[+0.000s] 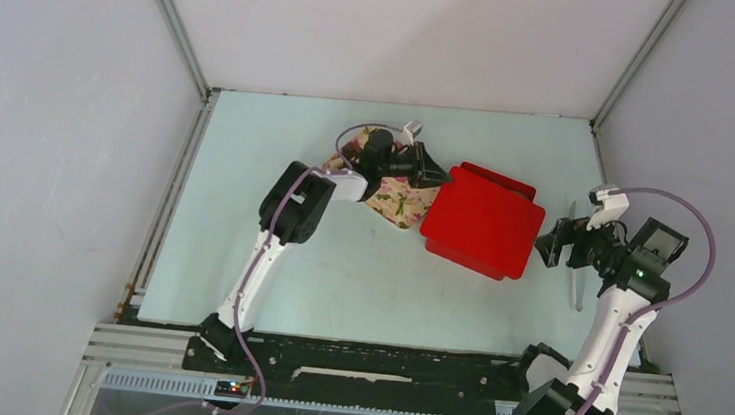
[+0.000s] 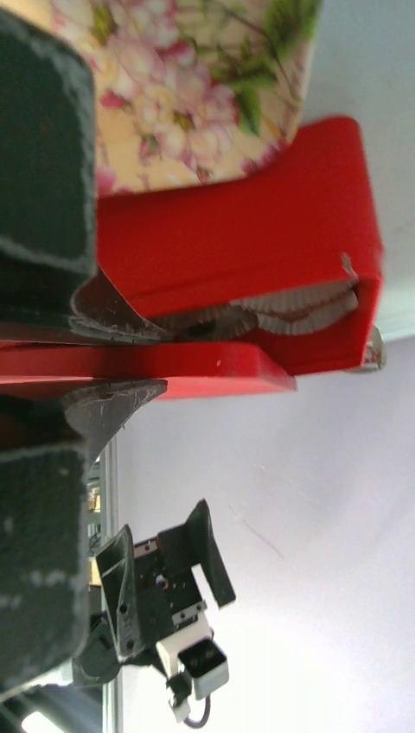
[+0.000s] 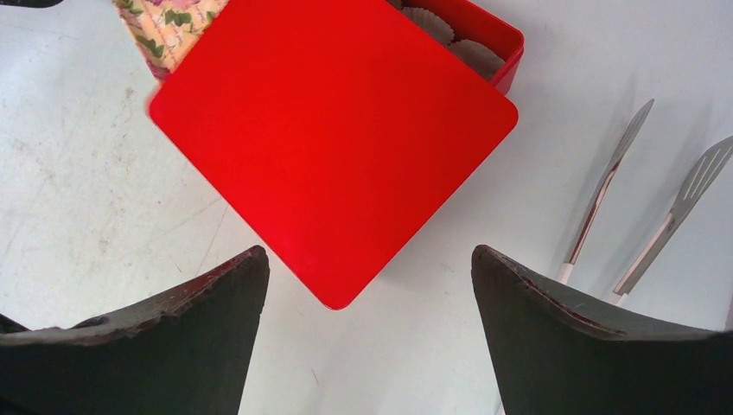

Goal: Pack the chocolate

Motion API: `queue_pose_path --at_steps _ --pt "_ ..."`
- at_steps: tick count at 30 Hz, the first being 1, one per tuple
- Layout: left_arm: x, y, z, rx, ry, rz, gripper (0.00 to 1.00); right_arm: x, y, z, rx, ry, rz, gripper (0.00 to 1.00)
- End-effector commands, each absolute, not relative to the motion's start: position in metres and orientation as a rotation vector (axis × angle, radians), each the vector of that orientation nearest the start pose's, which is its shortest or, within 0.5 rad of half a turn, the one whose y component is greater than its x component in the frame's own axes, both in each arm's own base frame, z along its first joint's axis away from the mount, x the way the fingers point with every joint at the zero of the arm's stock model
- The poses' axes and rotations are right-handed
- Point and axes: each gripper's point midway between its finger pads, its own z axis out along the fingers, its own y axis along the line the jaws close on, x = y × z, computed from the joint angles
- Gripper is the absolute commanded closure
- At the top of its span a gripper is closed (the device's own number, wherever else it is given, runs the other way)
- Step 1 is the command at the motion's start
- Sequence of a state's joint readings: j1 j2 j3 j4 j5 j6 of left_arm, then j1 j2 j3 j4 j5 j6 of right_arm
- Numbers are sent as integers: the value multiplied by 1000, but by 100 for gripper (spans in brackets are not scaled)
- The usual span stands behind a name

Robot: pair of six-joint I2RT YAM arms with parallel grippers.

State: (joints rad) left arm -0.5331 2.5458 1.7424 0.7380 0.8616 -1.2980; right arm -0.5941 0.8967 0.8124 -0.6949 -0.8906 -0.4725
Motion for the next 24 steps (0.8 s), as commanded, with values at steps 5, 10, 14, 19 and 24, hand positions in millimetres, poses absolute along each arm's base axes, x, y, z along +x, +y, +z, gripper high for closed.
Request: queue_pose_path --at_steps 5,10,14,19,24 --pt "454 -436 101 116 2111 -1797 63 268 -28 198 -270 2010 343 10" --pt "460 -421 107 117 2115 -1734 52 274 -31 197 -229 2017 342 10" --pt "464 -409 113 139 2137 -1629 46 282 -40 193 -156 2041 322 10" --pt "459 -400 123 230 2155 -1501 41 298 -42 189 -87 2068 413 10" --pt "456 -382 125 296 2184 -1328 39 322 -45 185 -103 2086 440 10"
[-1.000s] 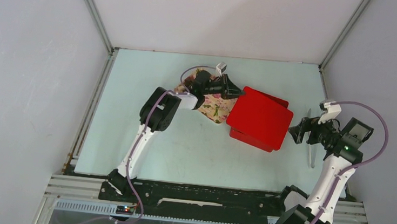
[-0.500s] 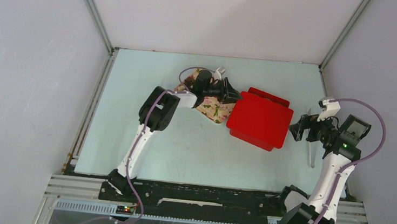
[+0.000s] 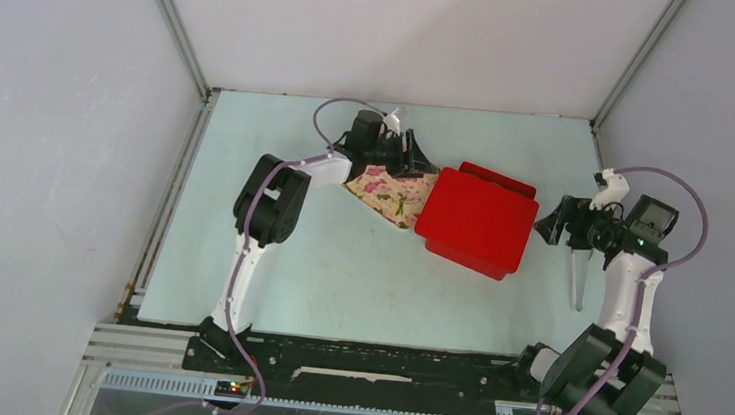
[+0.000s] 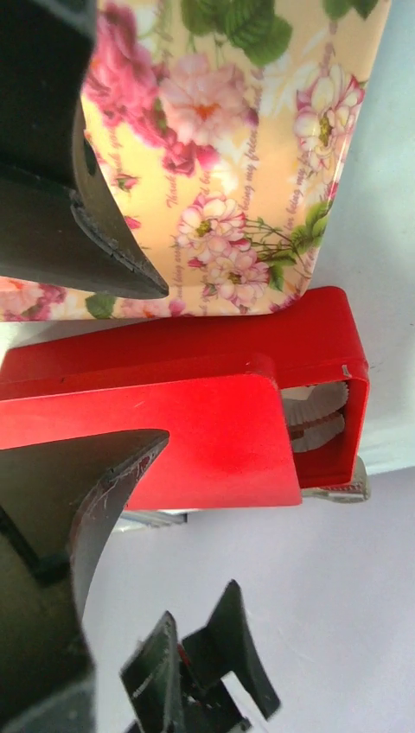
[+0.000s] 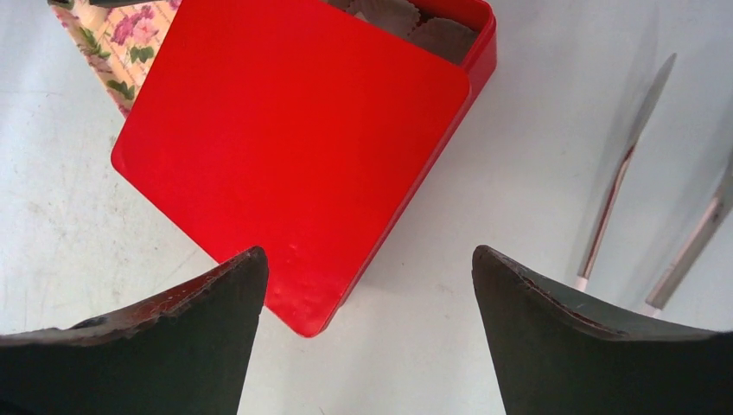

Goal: Pack the chocolate

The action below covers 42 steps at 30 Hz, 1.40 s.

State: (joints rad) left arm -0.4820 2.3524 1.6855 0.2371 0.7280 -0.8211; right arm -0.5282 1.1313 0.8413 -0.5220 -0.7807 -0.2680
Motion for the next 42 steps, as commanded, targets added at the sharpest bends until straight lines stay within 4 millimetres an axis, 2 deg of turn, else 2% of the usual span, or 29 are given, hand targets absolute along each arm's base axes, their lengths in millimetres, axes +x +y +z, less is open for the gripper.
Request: queue_pose_path --at_steps 1,2,4,7,9,10,13,14,17,23,35,38,42 --pt "453 -375 130 310 2172 -1282 38 328 -47 184 -99 2091 444 10" --pt "448 -366 143 327 2138 -1232 38 335 -49 184 -90 2095 446 10" --pt "433 -349 151 373 2116 -1149 36 351 -56 183 -64 2106 449 10" --pt "403 -326 154 431 2120 -1060 34 378 -66 183 -40 2097 449 11" --pt "387 -314 156 451 2104 -1026 29 397 -65 184 -63 2083 467 15" --pt "378 -308 153 462 2103 -1007 27 406 -60 183 -102 2081 478 18" --pt "364 -307 161 584 2061 -990 27 423 -35 175 -317 2094 533 24" --pt "359 -309 160 641 2065 -1003 27 428 -27 170 -389 2116 526 28" --pt "337 -308 135 732 2147 -1040 24 439 -8 154 -560 2181 537 32" --pt "295 -322 98 899 2183 -1000 25 451 12 137 -693 2237 583 33" --pt "296 -367 55 884 2293 -975 26 441 28 99 -779 2321 684 33" --pt "294 -375 53 864 2293 -1025 27 435 31 92 -775 2340 726 34" --pt "297 -394 66 854 2228 -1128 28 427 31 86 -765 2359 776 34"
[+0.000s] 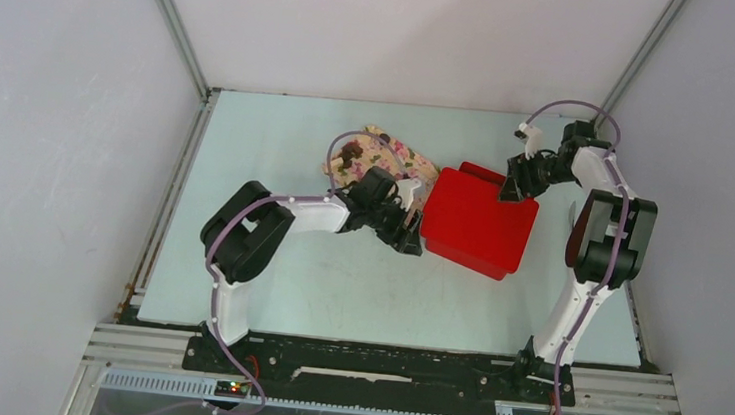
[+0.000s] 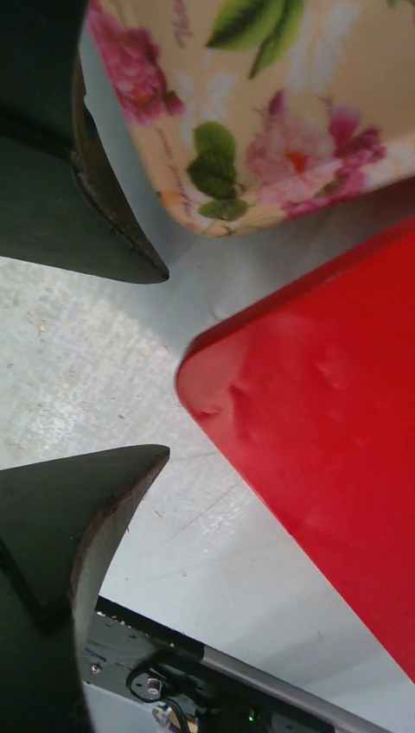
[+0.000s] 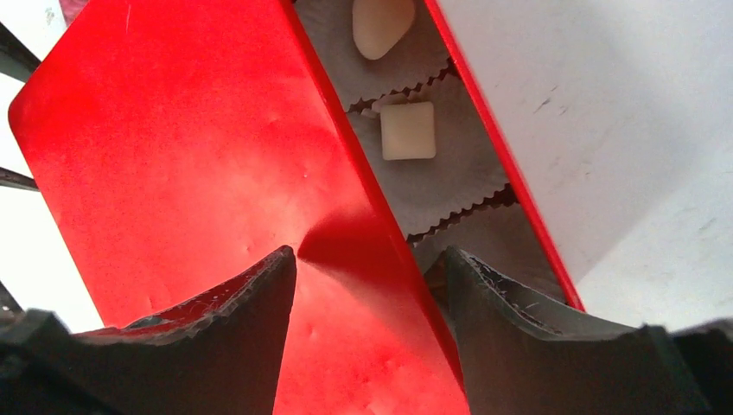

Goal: Pack the chocolate

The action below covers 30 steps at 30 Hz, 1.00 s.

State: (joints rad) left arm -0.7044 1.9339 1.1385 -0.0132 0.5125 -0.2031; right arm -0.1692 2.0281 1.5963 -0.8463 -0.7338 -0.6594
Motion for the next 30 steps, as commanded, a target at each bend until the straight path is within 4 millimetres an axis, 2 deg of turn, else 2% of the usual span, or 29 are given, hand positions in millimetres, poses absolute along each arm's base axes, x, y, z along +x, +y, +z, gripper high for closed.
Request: queue_pose_path --at_steps 1,8,12,15,21,30 --pt "299 -398 69 857 2218 -1141 28 426 30 86 -756 2360 790 34" --pt "322 -417 83 851 2165 -1157 31 415 22 99 -632 2324 942 37" --pt "323 -421 105 834 2117 -1217 33 402 17 103 -594 2323 1001 38" --pt "324 -422 118 834 2092 -1224 34 392 16 98 -584 2333 1013 39" --pt "338 -426 124 825 2098 -1179 36 380 17 86 -536 2357 1051 41" --pt "358 -439 127 808 2086 -1170 40 384 17 82 -468 2375 1065 46"
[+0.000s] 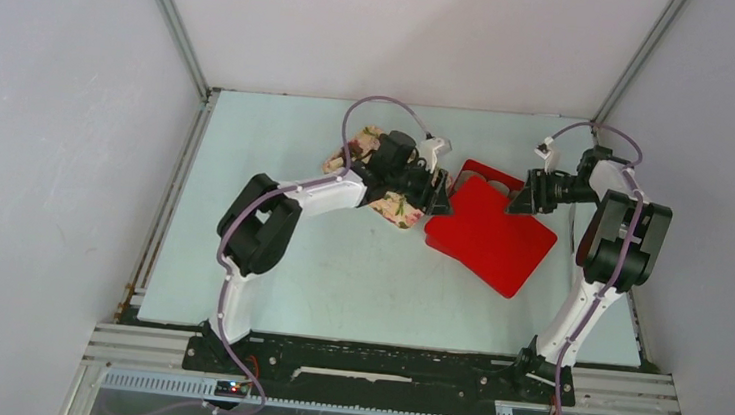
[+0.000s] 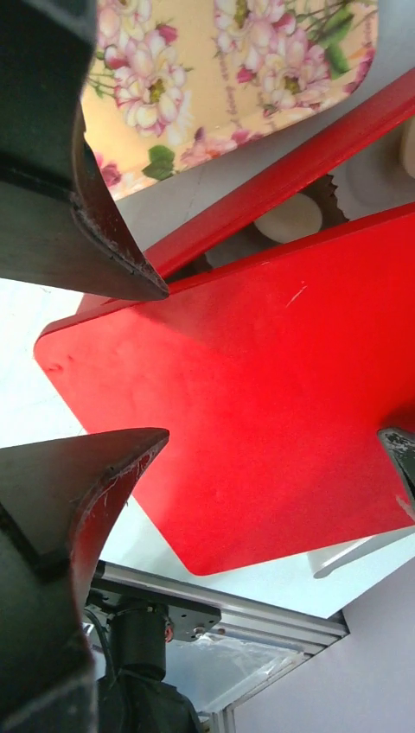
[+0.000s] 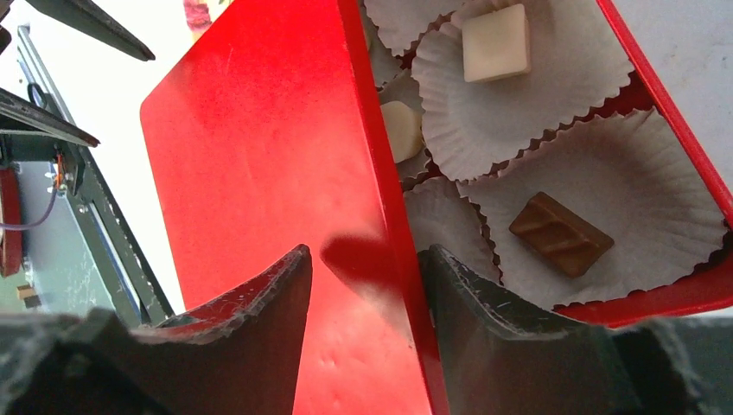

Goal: Pack the chocolate

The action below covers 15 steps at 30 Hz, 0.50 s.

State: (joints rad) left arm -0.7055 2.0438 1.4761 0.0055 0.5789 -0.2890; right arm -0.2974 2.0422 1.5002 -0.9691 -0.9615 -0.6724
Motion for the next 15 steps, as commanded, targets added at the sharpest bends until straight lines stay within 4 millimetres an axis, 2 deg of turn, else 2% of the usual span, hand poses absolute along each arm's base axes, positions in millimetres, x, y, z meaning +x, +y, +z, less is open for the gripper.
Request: queue_pose_path --at_steps 1,6,12,15 --pt "361 -440 126 809 2081 -1162 40 386 16 80 -459 2385 1059 47" --pt "378 -429 124 789 2092 -1074 39 387 19 74 -439 2407 1079 54" --pt "395 -400 143 721 2063 -1026 37 389 22 78 -455 2378 1145 67" --pt "397 -383 150 683 2050 -1035 36 393 22 84 -413 2342 1209 75"
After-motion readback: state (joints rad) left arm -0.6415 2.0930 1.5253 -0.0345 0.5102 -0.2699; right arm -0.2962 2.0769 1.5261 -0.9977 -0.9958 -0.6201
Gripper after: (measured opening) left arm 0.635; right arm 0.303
